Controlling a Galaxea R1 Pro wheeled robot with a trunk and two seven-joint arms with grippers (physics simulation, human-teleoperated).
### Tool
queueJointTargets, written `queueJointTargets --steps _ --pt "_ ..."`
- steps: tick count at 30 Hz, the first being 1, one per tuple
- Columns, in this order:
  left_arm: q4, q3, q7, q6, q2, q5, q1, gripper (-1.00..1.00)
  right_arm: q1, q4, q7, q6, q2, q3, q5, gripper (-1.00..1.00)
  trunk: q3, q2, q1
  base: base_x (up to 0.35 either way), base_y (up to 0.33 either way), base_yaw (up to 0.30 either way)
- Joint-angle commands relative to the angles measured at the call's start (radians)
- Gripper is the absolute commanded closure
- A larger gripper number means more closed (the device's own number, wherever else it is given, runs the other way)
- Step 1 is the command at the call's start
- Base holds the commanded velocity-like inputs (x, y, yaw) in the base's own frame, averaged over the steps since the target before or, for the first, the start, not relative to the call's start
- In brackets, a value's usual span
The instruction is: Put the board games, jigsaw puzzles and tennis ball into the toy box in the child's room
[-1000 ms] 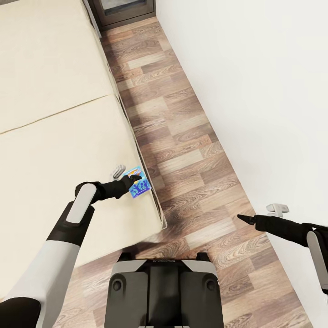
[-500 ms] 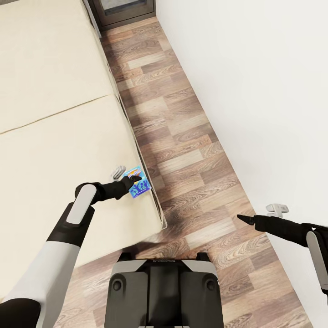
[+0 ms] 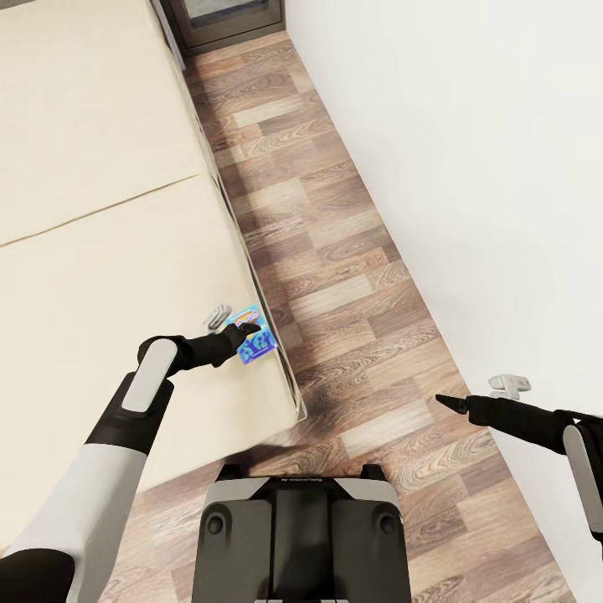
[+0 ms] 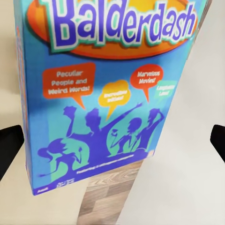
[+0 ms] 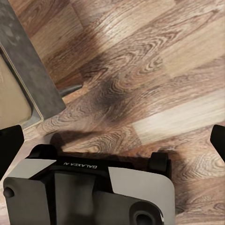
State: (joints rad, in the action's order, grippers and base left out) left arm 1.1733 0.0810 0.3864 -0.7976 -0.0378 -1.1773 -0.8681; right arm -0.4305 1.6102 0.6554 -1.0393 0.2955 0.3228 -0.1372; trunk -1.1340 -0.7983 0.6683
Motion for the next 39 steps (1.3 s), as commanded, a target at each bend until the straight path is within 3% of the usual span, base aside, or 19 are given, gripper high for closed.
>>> queueJointTargets --steps 1,39 --pt "0.001 0.002 0.010 0.000 -0.001 -0.011 0.000 -1.00 -0.001 0.000 -0.002 -0.008 0.000 0.001 -0.007 -1.00 -0.001 -0.001 0.000 0.000 0.000 -0.073" --pt "0.002 0.000 0.009 0.002 -0.002 -0.011 0.003 -1.00 -0.001 0.000 -0.003 -0.008 -0.001 0.005 -0.007 -1.00 -0.001 -0.001 0.000 0.000 0.000 -0.020"
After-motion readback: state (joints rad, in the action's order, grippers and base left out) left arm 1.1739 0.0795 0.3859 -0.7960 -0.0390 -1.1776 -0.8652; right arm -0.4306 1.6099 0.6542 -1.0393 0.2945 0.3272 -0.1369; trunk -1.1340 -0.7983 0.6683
